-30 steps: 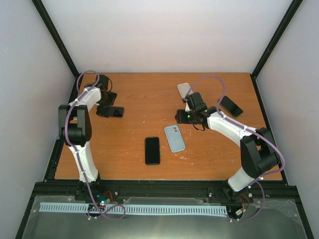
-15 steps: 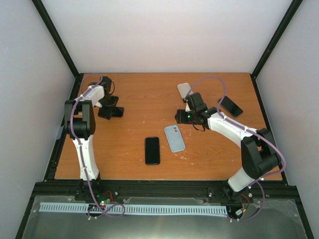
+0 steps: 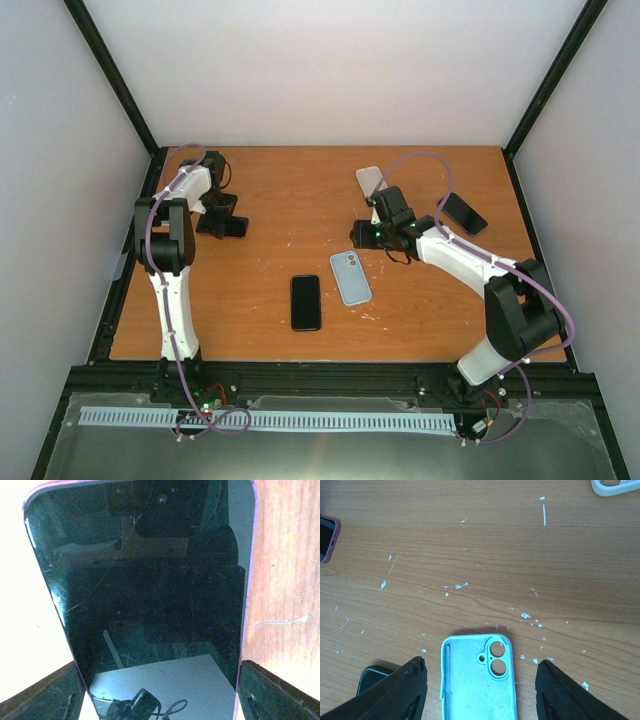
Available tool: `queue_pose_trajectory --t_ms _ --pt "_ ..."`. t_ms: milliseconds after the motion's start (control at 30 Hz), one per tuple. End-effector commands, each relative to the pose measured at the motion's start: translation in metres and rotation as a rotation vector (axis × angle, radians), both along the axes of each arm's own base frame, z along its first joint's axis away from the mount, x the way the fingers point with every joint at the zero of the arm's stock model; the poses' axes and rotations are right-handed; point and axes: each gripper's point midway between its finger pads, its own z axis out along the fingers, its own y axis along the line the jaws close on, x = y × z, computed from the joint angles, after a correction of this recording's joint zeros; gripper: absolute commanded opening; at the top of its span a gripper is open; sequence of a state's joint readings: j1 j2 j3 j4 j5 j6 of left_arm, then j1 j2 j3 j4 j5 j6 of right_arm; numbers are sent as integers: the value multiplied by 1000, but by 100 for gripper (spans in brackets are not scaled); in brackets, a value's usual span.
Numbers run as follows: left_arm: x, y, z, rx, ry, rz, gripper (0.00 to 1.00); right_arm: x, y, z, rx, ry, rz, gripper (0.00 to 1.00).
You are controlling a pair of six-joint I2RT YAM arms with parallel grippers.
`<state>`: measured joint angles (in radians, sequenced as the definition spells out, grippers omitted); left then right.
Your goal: Put the phone into the phone case
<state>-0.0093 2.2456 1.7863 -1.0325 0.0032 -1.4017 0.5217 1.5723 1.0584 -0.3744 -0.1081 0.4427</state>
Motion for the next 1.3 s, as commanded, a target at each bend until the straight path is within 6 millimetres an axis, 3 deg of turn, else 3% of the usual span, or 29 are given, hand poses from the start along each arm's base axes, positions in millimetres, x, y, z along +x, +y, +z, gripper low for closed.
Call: queue_pose_trajectory --t_ms 0,167,267,400,567,767,900,1267 --pt "-12 -2 -4 -30 39 -2 81 -7 0 15 14 -31 -4 59" --pt "-22 -22 -3 -138 3 -92 73 -17 3 20 55 -28 13 59" --pt "-41 -32 -9 -193 0 -146 68 -26 11 20 88 -15 30 59" --pt "-59 -46 -2 -239 -64 -226 65 -41 27 10 135 23 66 59" --pt "-80 -66 14 -273 -147 -311 65 -56 65 8 216 40 131 58" --pt "-107 -95 16 -335 -181 -413 64 -65 120 5 307 58 218 57" --pt "-123 -109 19 -364 -207 -468 64 -68 150 -10 327 107 273 55" --pt "-145 -129 31 -456 -277 -541 62 -76 197 -31 373 199 375 49"
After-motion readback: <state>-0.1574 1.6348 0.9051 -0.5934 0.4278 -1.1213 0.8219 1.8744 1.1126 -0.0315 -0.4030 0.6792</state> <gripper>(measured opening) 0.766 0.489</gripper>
